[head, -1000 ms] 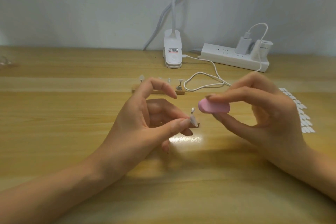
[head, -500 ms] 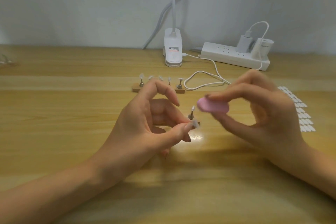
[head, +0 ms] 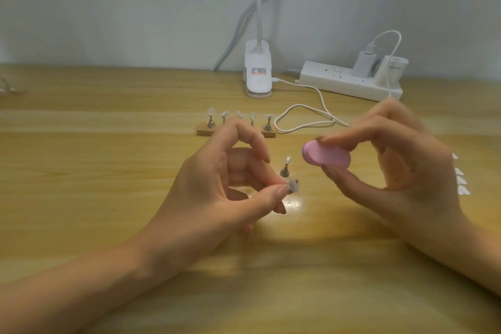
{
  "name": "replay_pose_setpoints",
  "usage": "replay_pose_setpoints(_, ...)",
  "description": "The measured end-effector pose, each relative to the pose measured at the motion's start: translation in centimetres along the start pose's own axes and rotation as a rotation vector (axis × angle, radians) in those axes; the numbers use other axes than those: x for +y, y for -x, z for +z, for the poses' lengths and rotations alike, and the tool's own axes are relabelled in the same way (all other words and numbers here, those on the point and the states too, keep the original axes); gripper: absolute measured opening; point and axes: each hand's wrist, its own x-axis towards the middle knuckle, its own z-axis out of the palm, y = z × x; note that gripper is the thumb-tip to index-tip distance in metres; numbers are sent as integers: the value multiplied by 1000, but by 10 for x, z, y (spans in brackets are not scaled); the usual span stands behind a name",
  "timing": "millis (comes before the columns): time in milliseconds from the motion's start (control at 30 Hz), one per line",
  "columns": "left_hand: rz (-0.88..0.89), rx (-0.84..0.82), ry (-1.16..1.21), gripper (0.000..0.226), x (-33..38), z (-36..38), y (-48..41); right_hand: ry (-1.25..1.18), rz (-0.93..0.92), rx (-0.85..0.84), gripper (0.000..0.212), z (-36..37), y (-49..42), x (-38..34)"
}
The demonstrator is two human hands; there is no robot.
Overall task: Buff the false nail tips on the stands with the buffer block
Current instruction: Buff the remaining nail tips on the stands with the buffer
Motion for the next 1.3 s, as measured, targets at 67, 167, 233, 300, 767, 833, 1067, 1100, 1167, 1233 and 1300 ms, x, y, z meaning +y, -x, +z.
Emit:
replay_pose_setpoints(67, 5, -2, 7, 33, -1, 0, -1, 5, -54, -43, 25, 3, 1, -1)
replay_pose_setpoints(167, 9, 0, -15, 35, -1, 1, -1, 30, 5, -39, 25, 1, -1, 2)
replay_pose_setpoints(233, 25, -21, -38, 32, 0, 1, 0, 5, 1, -24, 22, 0, 0, 0)
replay_pose_setpoints(300, 25, -19, -29, 30, -1, 1, 0, 6, -47, -75, 21, 4, 2, -4)
replay_pose_setpoints(767, 79, 34, -31, 29, 3, 0, 2, -56, 7, 35, 24, -3, 0, 3)
replay_pose_setpoints(833, 63, 51, 7, 32, 3, 0, 1, -79, -1, 8, 24, -1, 1, 2)
replay_pose_setpoints(1067, 71, 63, -40, 36, 1, -2, -1, -70, -23, -45, 24, 0, 1, -6)
replay_pose_setpoints(1100, 70, 60, -50, 39, 0, -2, -1, -46, -35, -50, 24, 1, 1, -9)
replay_pose_setpoints(1167, 74, 53, -66, 41, 0, -1, -1, -11, -64, -76, 23, 4, 1, -15)
replay_pose_setpoints(1233, 80, 37, -60, 38, 1, 0, 0, 30, -117, -125, 22, 6, 3, -19)
replay_pose_setpoints(1300, 85, 34, -57, 37, 1, 0, 0, 54, -134, -118, 21, 5, 2, -17)
